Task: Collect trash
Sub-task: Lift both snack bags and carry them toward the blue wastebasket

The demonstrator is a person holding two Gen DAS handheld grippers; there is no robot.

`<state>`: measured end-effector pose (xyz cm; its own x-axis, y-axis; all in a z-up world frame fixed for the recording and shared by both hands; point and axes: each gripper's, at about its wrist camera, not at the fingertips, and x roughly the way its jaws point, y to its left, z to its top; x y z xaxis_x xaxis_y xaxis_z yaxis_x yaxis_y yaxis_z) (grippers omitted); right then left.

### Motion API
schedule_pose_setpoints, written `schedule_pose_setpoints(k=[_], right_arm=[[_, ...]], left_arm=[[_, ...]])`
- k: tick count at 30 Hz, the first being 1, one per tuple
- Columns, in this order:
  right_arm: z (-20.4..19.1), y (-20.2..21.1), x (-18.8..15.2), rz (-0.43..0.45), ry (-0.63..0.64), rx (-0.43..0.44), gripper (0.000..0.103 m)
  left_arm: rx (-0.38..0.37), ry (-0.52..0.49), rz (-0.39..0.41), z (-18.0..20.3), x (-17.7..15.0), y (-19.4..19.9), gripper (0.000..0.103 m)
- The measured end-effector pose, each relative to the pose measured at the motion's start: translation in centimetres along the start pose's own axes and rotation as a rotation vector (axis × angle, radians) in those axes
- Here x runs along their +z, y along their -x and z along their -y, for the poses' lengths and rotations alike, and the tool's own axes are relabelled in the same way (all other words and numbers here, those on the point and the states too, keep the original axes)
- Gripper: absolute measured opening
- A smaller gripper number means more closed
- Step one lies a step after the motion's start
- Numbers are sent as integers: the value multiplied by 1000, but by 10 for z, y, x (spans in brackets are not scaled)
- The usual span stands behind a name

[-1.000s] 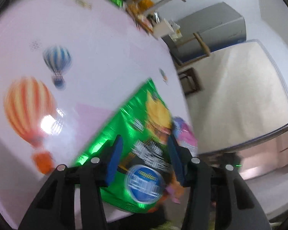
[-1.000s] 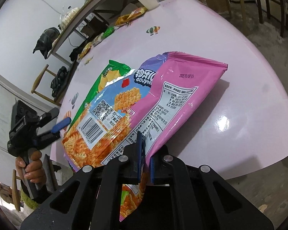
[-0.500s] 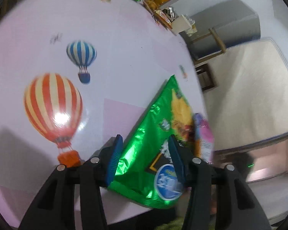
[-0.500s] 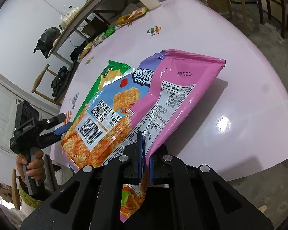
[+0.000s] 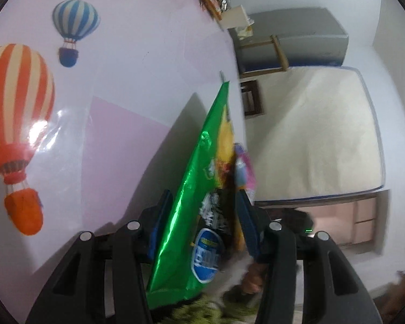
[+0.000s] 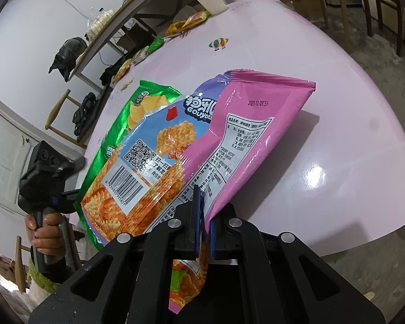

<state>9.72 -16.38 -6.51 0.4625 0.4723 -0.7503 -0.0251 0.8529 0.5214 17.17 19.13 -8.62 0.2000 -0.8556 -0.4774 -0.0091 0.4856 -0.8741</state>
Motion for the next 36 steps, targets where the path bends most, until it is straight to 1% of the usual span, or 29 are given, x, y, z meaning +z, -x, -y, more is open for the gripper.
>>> schedule_pose_setpoints(k=[1,2,3,4,5,6,7,10,13,18,22,24,25,26,29,31,33,35,36], right_arm=[[0,0,0,0,-1,1,4],[1,0,0,-1,-3,4,3],[1,1,0,-1,-7,8,3],[3,1,0,-2,-17,18,4],[4,2,0,0,-27,30,3],[6,3,-1,2,-40,46,3],[8,4,-2,5,-52,69,3],[13,11,-4,18,-90,152,2],[18,23,-5,46,-131,240,2],[23,49,-4,103,-177,363,1],[29,76,-5,176,-192,410,0],[38,97,-8,236,-210,438,0],[41,103,-8,254,-216,441,0],[50,117,-11,294,-230,443,0],[74,147,-22,377,-275,434,0],[99,172,-34,446,-321,408,0],[122,190,-46,496,-369,387,0],[155,211,-64,555,-448,353,0],[165,217,-70,575,-479,342,0]], left_arm=[[26,-19,5,3,-1,-1,37],[52,-37,10,6,-1,-3,32],[81,-58,15,10,-2,-4,22],[98,-71,19,13,-3,-4,16],[110,-82,24,14,-4,-3,14],[117,-95,29,15,-6,-2,10],[120,-106,36,14,-10,0,7],[114,-144,55,21,-12,6,2],[71,-162,77,30,-12,7,0],[21,-217,123,54,-23,21,0],[-28,-292,159,87,-31,25,0],[-48,-334,158,106,-33,22,0],[-54,-352,152,115,-34,19,0],[-58,-370,145,126,-34,13,0],[-64,-432,121,157,-35,-9,0],[-75,-465,101,175,-38,-31,0],[-82,-484,76,191,-37,-55,0],[-91,-494,46,205,-35,-83,0],[-103,-494,19,211,-36,-100,0]])
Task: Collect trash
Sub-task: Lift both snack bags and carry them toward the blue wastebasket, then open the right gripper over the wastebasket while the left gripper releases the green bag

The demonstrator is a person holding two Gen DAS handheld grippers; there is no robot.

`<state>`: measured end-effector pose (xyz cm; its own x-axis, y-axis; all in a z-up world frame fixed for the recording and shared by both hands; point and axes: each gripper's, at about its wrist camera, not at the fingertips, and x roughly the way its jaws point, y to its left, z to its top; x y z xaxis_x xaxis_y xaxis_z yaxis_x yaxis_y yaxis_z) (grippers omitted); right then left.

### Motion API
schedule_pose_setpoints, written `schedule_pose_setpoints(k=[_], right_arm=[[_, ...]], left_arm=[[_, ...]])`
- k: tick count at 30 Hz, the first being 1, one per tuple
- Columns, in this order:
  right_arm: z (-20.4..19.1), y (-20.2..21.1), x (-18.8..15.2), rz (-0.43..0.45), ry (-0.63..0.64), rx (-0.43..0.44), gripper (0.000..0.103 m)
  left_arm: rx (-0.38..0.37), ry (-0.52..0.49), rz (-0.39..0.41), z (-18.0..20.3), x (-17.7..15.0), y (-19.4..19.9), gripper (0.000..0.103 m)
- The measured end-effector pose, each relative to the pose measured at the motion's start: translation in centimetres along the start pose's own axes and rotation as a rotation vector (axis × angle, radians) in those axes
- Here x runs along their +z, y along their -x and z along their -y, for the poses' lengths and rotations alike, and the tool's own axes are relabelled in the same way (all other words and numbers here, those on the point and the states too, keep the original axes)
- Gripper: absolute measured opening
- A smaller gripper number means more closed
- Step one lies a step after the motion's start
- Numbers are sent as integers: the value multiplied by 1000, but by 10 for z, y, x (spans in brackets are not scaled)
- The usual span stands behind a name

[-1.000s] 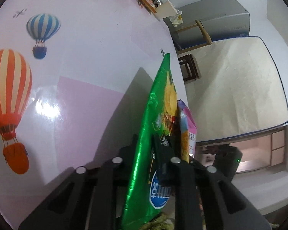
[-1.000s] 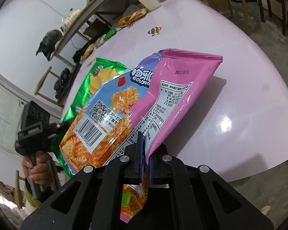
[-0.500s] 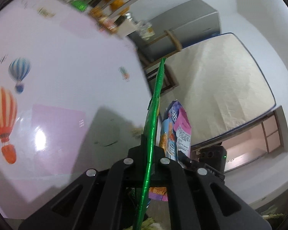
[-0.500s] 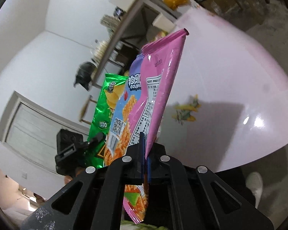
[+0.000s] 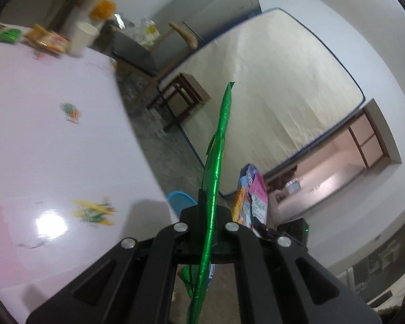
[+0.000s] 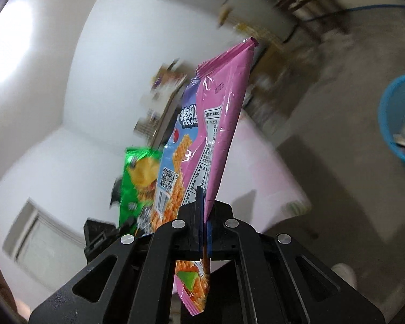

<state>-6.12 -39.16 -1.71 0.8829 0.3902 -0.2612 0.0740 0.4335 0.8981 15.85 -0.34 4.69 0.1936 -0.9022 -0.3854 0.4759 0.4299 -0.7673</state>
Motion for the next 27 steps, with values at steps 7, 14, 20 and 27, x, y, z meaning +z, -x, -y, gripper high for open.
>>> schedule_pose_setpoints(k=[7,14,20,27], right_arm=[[98,58,13,166,-226,-140,0],[193,43,26,183,-417,-230,0],[277,17,70,153,-547,-332,1],[339,5,88,100,-626,-519,8]], left_arm=[[-36,19,-98,10,4,-72,0],[-23,-2,-164,20,5,-115,0],[14,-36,-232,32,0,-154,0],[95,-133,-305,60,-7,-228,0]])
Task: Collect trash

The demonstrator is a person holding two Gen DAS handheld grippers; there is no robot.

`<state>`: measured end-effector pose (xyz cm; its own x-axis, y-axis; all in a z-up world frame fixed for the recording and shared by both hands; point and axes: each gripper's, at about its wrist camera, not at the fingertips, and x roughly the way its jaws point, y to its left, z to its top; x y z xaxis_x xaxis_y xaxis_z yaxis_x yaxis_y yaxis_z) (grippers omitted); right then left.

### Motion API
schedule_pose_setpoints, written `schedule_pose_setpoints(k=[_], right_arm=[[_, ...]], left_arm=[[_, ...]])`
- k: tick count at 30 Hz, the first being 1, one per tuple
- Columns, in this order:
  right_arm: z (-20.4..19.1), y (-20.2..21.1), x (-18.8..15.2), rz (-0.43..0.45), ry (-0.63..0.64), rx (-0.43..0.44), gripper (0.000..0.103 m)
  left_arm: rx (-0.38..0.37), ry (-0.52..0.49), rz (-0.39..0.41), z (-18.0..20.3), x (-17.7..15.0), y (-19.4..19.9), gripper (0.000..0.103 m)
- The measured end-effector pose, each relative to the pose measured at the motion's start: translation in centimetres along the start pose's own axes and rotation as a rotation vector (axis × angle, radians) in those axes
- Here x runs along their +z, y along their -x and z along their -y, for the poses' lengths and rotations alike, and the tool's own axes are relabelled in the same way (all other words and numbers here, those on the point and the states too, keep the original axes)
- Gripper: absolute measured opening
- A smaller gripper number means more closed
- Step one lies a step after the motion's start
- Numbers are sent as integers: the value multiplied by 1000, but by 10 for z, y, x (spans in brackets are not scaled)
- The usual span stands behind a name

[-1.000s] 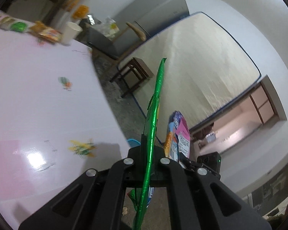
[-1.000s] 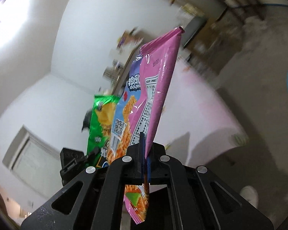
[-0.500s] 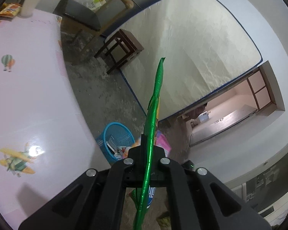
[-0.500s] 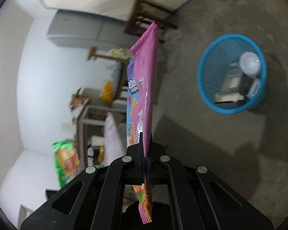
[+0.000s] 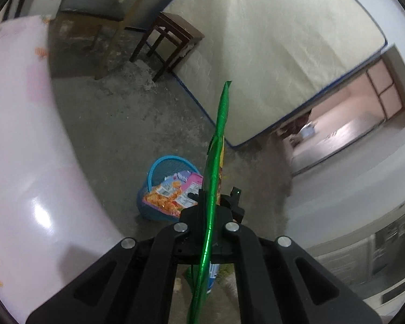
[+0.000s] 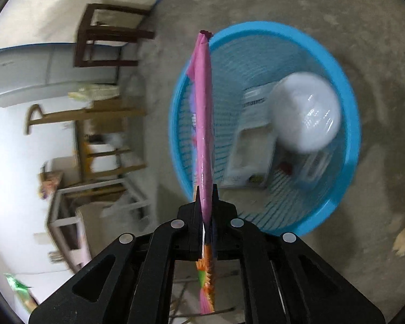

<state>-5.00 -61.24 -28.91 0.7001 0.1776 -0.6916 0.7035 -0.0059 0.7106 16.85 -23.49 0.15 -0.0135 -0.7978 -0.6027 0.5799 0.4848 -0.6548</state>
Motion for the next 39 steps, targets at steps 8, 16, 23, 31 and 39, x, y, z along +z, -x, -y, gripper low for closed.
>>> schedule_pose_setpoints(k=[8,16,23,31,39], right_arm=[[-3,22,13,46,90,-123,61],[26,75,10,147,59,-27,67],[66,109,-18,211,-19,48,67],[94,116,-59,192,-14,22,67],[42,114,-75,181,174,7,67]], left_arm=[[94,-15,-48,20,17,-94,0],[20,263,-165,-5,16,-207,0],[202,495,-299,-45,-12,-298,54],[194,364,-255,-21,-11,-264,57],[164,78,-112,40,-2,-150,69]])
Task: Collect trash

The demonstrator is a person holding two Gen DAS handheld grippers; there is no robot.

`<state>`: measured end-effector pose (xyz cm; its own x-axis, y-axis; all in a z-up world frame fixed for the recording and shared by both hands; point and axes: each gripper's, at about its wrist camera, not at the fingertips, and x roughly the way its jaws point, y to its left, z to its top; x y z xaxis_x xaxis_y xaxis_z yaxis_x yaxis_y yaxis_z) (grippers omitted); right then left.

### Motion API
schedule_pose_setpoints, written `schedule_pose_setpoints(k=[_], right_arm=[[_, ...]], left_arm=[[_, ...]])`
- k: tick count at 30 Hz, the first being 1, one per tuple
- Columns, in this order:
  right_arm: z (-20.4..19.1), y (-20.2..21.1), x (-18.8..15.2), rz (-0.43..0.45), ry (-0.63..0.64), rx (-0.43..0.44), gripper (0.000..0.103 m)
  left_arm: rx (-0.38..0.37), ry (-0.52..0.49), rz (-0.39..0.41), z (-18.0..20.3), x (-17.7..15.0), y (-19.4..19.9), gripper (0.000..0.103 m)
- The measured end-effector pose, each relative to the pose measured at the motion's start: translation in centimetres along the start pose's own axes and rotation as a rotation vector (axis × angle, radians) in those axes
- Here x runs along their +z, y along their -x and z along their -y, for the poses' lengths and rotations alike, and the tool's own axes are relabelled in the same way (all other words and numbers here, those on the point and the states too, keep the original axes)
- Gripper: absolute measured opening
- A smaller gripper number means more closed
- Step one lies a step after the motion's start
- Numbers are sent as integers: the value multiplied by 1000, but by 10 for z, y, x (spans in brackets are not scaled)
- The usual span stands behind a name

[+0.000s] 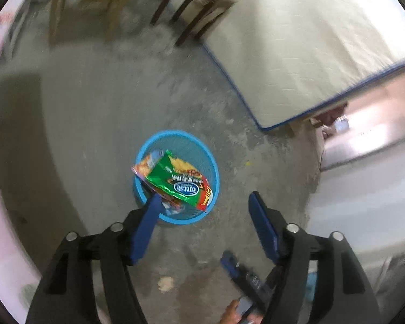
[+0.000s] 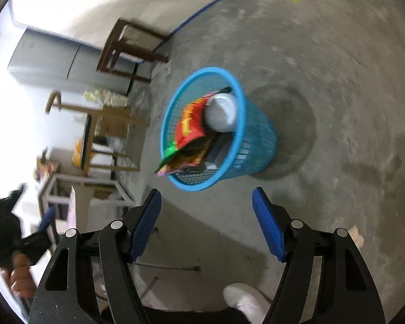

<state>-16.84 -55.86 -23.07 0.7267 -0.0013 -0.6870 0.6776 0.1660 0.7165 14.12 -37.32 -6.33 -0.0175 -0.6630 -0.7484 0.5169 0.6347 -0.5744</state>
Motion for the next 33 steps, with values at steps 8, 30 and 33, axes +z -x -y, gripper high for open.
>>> schedule_pose_setpoints(k=[8,30,33], right_arm=[[-81,16,-17,41,267,-23,67],[-275,144,-275,406,1227,-33,95],[-280,131,-289,380,1279,-131,95]], left_arm=[[152,-181,215,-25,-58,139,86],[798,-28,601,-112,-218,314,97],[825,27,557,-120,-227,306,97]])
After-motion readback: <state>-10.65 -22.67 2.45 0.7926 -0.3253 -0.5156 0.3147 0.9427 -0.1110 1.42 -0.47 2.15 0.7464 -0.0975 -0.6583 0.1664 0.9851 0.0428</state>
